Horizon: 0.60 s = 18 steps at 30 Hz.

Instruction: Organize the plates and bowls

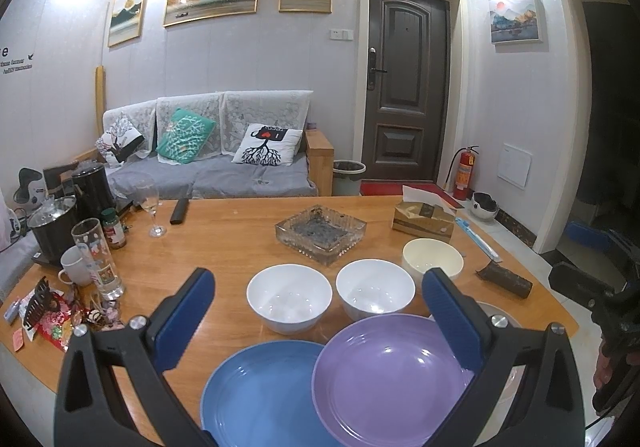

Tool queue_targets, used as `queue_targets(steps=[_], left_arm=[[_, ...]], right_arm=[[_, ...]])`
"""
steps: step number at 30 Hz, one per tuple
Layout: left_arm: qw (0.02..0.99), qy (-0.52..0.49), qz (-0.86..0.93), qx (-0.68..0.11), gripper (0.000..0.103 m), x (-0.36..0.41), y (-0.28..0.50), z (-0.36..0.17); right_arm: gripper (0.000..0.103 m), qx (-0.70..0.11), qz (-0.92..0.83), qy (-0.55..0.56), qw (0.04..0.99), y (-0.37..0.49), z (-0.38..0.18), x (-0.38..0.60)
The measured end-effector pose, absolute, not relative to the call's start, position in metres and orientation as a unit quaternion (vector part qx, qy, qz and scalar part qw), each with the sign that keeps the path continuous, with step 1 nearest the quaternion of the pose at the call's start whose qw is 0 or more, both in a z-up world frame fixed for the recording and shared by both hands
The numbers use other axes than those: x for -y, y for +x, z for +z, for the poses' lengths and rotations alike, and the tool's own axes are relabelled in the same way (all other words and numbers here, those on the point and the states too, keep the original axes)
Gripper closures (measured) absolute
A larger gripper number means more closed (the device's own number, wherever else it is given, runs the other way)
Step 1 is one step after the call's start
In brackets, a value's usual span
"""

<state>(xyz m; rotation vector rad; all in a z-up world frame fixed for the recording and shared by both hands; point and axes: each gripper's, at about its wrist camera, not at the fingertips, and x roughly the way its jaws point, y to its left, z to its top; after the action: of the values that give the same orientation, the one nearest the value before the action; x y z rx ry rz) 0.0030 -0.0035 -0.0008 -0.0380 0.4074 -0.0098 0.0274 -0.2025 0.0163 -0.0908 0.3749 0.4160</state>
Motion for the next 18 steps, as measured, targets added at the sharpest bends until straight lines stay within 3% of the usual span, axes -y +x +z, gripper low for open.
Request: queue_targets(steps=[18], left_arm=[[0.979,-0.019,-0.005,-0.204,0.0,0.0015,0.0042,-0.0013]], right_arm=[[0.001,-0.191,0.204,-0.045,0.959,0.029,0.01,0.2018]])
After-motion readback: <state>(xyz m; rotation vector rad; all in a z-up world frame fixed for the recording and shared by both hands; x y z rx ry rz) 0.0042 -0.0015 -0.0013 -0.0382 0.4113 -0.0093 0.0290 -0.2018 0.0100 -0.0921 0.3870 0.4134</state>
